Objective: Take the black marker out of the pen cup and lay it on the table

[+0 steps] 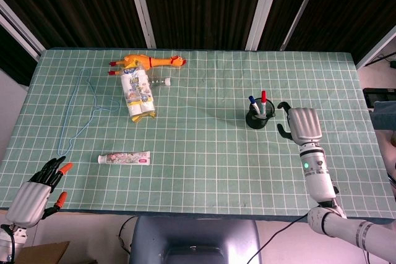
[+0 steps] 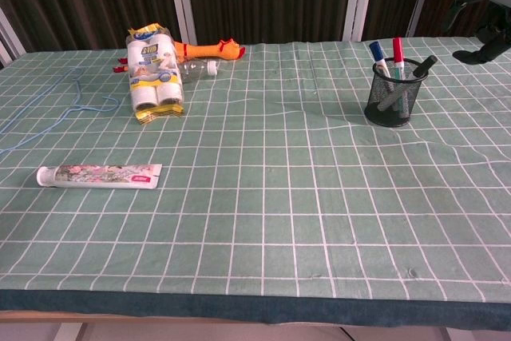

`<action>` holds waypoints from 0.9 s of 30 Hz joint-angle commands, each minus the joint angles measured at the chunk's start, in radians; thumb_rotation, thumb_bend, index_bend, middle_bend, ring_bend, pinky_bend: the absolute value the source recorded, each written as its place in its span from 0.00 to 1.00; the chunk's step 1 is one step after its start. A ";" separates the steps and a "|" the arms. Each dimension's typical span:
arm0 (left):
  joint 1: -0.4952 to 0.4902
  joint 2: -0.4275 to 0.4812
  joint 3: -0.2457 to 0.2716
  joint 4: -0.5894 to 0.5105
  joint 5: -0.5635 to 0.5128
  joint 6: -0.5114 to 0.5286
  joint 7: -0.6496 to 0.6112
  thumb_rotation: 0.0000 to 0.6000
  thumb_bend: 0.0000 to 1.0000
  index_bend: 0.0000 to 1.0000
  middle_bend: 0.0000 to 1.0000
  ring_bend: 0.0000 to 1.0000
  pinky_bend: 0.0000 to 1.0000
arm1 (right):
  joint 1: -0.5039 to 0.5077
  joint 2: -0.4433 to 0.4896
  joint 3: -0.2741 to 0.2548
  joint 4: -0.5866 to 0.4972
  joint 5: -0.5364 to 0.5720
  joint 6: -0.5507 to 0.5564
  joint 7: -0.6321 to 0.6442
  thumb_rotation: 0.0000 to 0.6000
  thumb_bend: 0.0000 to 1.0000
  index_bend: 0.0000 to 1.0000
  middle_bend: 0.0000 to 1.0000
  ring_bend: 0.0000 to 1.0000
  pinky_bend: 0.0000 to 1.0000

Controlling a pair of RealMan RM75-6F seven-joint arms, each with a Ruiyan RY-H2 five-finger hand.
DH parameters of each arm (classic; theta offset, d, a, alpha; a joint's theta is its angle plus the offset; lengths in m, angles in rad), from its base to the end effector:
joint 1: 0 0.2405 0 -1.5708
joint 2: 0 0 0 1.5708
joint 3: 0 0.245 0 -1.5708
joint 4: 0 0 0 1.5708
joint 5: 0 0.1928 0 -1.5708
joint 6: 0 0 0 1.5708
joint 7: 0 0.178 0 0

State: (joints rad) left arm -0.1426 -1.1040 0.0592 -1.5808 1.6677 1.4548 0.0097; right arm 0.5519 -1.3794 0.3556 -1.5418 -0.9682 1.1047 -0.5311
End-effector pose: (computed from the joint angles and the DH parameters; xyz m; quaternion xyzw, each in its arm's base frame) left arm -0.2758 0.2043 0.1427 -0.6882 -0.3543 -0.3715 0.5127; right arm -0.2067 -0.3819 0.1020 0.6228 -0.3700 0.3417 0.5987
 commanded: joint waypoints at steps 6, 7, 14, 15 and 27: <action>0.000 0.002 -0.001 0.001 -0.001 0.000 -0.008 1.00 0.45 0.14 0.01 0.01 0.30 | 0.052 -0.060 0.019 0.080 0.062 -0.013 -0.006 1.00 0.47 0.55 1.00 1.00 1.00; 0.000 0.002 -0.001 0.001 -0.001 0.000 -0.010 1.00 0.45 0.14 0.01 0.01 0.30 | 0.061 -0.072 0.022 0.098 0.072 -0.015 -0.004 1.00 0.47 0.56 1.00 1.00 1.00; -0.001 0.004 0.000 0.002 0.000 -0.001 -0.016 1.00 0.45 0.14 0.01 0.01 0.30 | 0.094 -0.116 0.019 0.179 0.105 -0.021 0.009 1.00 0.46 0.59 1.00 1.00 1.00; -0.001 0.004 0.000 0.002 0.000 -0.001 -0.016 1.00 0.45 0.14 0.01 0.01 0.30 | 0.097 -0.119 0.019 0.186 0.110 -0.025 0.015 1.00 0.46 0.59 1.00 1.00 1.00; -0.003 0.003 0.000 0.002 0.001 -0.004 -0.012 1.00 0.45 0.14 0.01 0.01 0.30 | 0.114 -0.134 -0.002 0.224 0.120 -0.041 0.053 1.00 0.46 0.59 1.00 1.00 1.00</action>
State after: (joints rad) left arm -0.1451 -1.1005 0.0597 -1.5791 1.6683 1.4511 -0.0022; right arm 0.6640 -1.5114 0.3553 -1.3200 -0.8495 1.0641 -0.4793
